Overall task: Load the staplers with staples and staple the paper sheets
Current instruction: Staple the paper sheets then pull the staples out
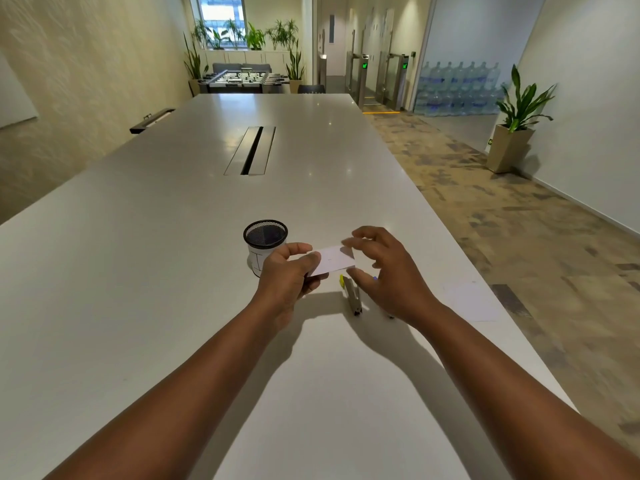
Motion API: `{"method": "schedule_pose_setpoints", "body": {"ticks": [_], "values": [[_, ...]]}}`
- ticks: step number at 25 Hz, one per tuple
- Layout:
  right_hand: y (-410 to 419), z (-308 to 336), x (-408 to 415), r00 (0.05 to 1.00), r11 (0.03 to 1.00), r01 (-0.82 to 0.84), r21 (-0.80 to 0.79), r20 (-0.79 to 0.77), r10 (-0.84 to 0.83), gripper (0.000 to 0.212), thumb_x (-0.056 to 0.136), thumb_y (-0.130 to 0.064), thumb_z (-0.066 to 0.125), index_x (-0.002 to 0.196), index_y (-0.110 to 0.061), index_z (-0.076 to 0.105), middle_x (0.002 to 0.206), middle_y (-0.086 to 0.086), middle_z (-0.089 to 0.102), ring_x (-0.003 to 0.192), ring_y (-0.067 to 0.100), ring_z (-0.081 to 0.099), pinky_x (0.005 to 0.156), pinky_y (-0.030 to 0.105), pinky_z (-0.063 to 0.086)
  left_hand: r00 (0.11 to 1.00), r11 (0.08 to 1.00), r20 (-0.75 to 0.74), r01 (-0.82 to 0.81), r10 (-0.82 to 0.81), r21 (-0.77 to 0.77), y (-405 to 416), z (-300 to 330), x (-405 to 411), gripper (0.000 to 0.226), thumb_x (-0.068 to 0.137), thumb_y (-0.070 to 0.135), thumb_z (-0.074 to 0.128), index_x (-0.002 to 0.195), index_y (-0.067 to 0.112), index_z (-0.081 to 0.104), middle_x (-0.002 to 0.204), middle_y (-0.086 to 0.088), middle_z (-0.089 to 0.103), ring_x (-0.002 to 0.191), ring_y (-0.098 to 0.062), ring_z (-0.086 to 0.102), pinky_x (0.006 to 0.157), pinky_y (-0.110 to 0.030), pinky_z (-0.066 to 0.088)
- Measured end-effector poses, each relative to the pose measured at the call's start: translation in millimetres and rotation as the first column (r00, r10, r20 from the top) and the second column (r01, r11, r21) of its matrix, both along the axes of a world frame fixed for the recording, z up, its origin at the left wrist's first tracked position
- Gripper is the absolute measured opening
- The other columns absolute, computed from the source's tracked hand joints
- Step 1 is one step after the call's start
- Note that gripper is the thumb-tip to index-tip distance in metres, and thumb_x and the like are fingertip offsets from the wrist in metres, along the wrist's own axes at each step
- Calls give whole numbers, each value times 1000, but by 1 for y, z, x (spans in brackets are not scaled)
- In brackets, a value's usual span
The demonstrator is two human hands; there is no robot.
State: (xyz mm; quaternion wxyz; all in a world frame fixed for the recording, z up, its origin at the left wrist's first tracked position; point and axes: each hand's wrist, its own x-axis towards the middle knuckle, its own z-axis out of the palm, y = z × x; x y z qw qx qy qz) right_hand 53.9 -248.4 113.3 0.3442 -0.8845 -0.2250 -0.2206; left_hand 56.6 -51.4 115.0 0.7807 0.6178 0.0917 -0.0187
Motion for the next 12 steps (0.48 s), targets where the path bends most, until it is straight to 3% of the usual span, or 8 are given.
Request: {"method": "schedule_pose_setpoints", "body": {"ticks": [3, 4, 6, 8, 12], "values": [[5, 5, -8, 998, 991, -10, 136, 57, 2, 18, 92, -7, 72, 106, -15, 78, 116, 1, 71, 106, 20, 64, 85, 33, 49, 999, 998, 0, 45, -45, 33, 0, 13, -9, 14, 95, 18, 65, 108, 16, 61, 87, -9, 78, 69, -20, 73, 58, -27, 53], [6, 8, -10, 1000, 974, 2, 225, -7, 0, 15, 94, -8, 70, 104, -16, 78, 109, -4, 73, 100, 13, 67, 82, 31, 50, 998, 994, -5, 63, -62, 90, 0, 18, -12, 13, 97, 28, 62, 106, 18, 63, 92, -8, 77, 70, -18, 72, 60, -26, 52], [8, 17, -12, 983, 919, 47, 390, -184, 28, 15, 96, -10, 67, 101, -21, 75, 94, -13, 72, 78, -1, 66, 69, 26, 49, 996, 974, 1, 85, -87, 208, 2, 28, -16, 33, 99, 52, 49, 103, 24, 66, 102, -1, 73, 80, -17, 70, 69, -29, 52], [9, 25, -13, 964, 868, 78, 490, -258, 58, 19, 98, -8, 64, 102, -25, 73, 88, -12, 72, 70, -2, 64, 68, 22, 49, 991, 968, 65, 96, -114, 233, 3, 39, -21, 42, 98, 60, 44, 102, 26, 67, 105, 3, 73, 89, -17, 69, 79, -35, 54], [14, 37, -20, 946, 772, 78, 631, -292, 144, 27, 97, -6, 63, 113, -27, 66, 80, -2, 71, 71, 11, 69, 63, 24, 53, 959, 965, 251, 65, -130, 253, 0, 52, -29, 25, 93, 20, 70, 116, 17, 59, 96, -9, 76, 86, -20, 71, 89, -45, 56]]}}
